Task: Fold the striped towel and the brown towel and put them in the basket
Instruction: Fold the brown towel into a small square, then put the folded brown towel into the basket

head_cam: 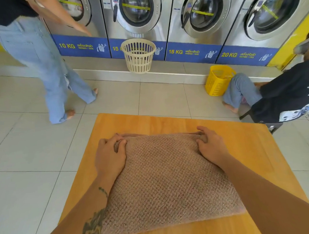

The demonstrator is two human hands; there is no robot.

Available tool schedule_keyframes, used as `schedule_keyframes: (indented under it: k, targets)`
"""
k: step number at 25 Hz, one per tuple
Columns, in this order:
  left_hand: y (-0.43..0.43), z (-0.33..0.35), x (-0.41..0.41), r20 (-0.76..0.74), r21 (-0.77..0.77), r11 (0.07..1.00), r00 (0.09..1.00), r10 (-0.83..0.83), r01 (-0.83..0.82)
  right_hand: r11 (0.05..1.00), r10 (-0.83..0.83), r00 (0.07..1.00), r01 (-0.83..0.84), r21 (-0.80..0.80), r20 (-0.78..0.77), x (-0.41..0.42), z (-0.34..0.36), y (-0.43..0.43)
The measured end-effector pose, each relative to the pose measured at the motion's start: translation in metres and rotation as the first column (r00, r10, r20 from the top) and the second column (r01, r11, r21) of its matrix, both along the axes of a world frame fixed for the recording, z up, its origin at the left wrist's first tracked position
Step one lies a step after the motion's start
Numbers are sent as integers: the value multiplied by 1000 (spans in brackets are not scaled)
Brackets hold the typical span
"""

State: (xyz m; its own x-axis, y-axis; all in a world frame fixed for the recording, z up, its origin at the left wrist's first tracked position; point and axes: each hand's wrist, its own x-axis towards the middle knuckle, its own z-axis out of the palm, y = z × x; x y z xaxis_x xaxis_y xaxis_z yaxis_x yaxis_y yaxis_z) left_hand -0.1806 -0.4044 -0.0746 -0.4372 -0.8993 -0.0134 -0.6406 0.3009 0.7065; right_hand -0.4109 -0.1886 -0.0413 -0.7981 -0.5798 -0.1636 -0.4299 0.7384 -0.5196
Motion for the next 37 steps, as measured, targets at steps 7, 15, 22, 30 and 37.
schedule_keyframes:
  k: [7, 15, 22, 30, 37]
  targets:
    - [8, 18, 14, 32, 11, 988, 987, -155, 154, 999, -3, 1000, 1, 41, 28, 28, 6, 48]
    - [148, 60, 95, 106, -151, 986, 992, -61, 77, 982, -172, 975, 159, 98, 144, 101, 1, 201]
    - [313, 58, 128, -78, 411, 912, 997, 26, 8, 746, 281, 910, -407, 526, 305, 154, 26, 318]
    - [376, 69, 134, -6, 557, 812, 978, -207, 175, 991, -99, 751, 130, 1, 653, 157, 65, 333]
    - [385, 55, 158, -208, 444, 848, 954, -218, 291, 923, -23, 465, 351, -160, 885, 199, 40, 322]
